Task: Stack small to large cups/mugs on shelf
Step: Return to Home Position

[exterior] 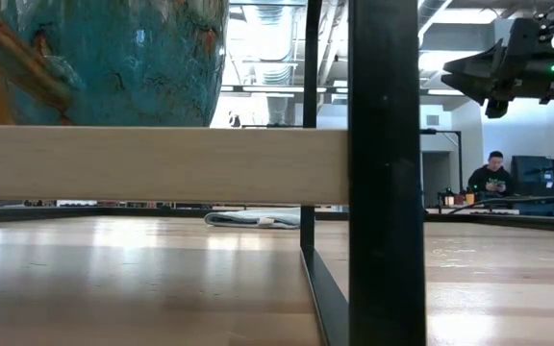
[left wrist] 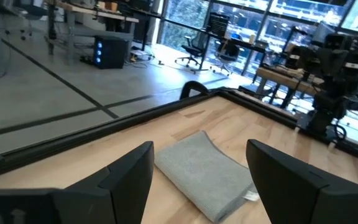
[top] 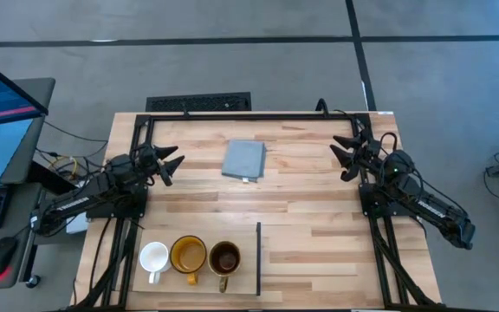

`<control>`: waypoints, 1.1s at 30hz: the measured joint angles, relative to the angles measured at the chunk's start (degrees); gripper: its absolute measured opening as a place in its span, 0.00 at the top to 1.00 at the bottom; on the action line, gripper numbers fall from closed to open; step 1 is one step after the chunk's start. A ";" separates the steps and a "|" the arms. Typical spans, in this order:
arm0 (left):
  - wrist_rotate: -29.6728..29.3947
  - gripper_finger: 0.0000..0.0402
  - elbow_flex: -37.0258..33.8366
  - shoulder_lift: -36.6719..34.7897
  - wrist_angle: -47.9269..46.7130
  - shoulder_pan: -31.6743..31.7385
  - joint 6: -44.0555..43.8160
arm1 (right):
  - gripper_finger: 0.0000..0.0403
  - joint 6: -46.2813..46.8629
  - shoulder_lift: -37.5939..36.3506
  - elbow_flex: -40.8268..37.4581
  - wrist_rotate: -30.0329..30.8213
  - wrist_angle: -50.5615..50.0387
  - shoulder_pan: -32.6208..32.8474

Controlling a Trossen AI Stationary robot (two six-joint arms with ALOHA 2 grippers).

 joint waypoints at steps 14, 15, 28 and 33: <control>3.32 0.38 -0.09 -0.05 0.21 0.00 2.45 | 0.50 0.00 0.00 -0.04 0.01 -4.12 0.00; 3.29 0.38 -0.11 -0.05 0.23 -0.02 2.50 | 0.50 0.00 0.00 -0.04 0.02 -4.77 0.00; 1.57 0.38 -0.09 -0.03 -0.01 -0.02 8.86 | 0.50 0.02 0.00 -0.07 0.02 -12.67 0.00; 1.57 0.38 -0.09 -0.03 -0.03 -0.02 8.20 | 0.50 0.02 0.00 -0.07 0.04 -12.62 0.00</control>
